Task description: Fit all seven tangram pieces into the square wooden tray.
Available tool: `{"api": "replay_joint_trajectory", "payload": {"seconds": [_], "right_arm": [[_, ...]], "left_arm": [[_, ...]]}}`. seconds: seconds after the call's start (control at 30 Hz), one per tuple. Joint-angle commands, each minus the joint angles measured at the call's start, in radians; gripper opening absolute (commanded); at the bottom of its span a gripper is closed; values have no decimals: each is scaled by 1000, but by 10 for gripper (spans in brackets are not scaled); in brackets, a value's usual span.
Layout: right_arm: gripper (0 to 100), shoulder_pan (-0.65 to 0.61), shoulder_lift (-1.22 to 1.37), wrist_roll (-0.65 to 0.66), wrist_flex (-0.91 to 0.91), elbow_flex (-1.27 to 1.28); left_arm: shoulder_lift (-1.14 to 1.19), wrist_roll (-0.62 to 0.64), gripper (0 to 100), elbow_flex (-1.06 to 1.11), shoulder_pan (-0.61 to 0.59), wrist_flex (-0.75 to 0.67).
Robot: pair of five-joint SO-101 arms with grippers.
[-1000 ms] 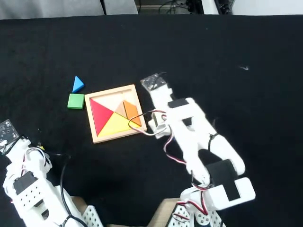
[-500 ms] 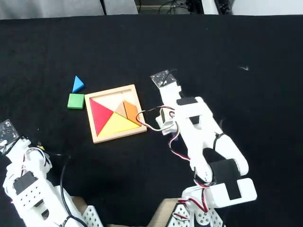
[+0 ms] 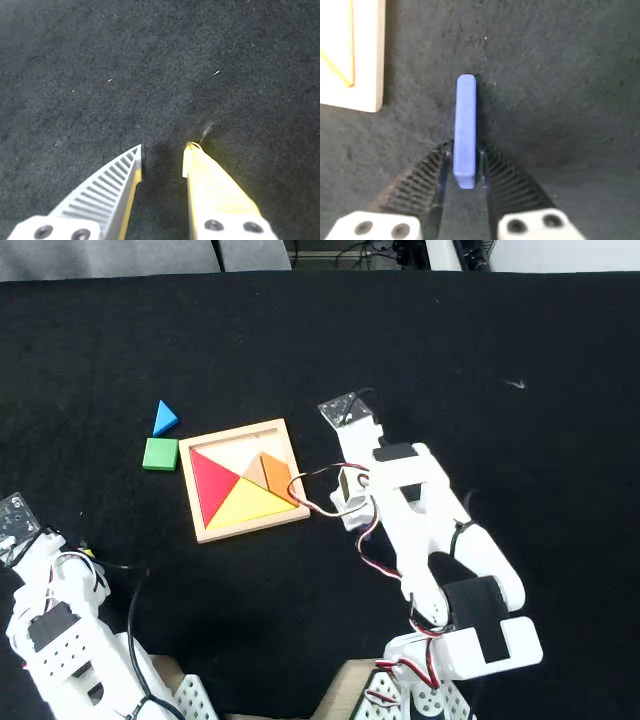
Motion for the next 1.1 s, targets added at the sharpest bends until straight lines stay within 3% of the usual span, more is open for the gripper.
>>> {"api": "replay_joint_trajectory", "payload": {"seconds": [0.0,0.17,0.33,0.47,0.77,1.07], "right_arm": [[9,8,-104,-5,64,-116],[11,-81,-108,14,186,-331],[11,-269,99,204,285,-599],[11,-347,302,359,284,-786],[11,-339,639,413,293,-1148],[11,-282,665,456,293,-1204]], "left_arm": [[-12,-6,145,-2,13,-21],[-12,-6,145,-2,13,-21],[-12,-6,145,-2,13,-21],[-12,-6,145,-2,13,-21],[-12,-6,145,-2,13,-21],[-12,-6,145,-2,13,-21]]}}
